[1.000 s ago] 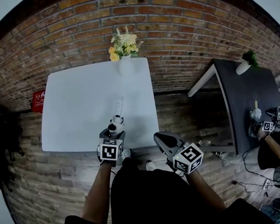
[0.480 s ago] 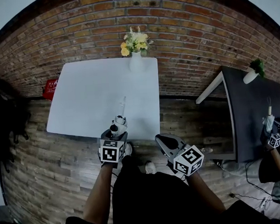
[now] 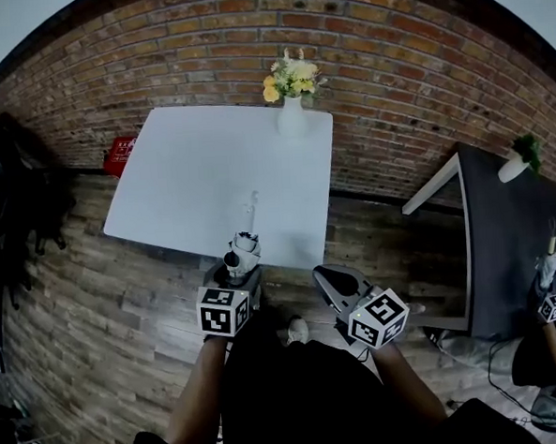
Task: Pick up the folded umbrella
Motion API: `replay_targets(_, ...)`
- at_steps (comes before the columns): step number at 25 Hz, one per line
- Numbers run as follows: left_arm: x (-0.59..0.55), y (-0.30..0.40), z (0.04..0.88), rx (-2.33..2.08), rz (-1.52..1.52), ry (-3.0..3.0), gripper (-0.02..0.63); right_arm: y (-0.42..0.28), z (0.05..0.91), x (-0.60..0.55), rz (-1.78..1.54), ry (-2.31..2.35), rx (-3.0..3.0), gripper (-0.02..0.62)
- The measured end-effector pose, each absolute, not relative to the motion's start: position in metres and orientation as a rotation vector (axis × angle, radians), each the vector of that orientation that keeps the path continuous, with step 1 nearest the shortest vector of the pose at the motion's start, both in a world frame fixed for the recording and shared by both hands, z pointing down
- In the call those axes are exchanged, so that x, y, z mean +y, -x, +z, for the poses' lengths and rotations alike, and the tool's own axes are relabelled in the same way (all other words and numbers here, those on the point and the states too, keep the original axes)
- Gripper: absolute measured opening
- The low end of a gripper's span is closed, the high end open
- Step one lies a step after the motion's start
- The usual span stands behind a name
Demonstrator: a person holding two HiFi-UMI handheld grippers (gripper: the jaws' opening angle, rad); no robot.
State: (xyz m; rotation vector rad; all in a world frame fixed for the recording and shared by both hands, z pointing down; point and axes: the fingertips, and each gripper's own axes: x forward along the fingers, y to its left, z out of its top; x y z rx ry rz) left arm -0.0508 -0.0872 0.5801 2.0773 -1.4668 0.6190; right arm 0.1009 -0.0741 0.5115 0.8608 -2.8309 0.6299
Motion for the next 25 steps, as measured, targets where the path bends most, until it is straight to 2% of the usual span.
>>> replay_targets(14, -0.074, 0.049, 0.503, -1.408, 0.295, -2.164, 0.273, -0.068, 0.479, -0.082, 0.564, -0.785, -2.913, 0.023)
replay_targets(25, -0.064, 0.102, 0.483, -1.35, 0.09, -2.153, 0.273, -0.031, 0.454, -0.085, 0.561, -0.777, -2.95, 0.023)
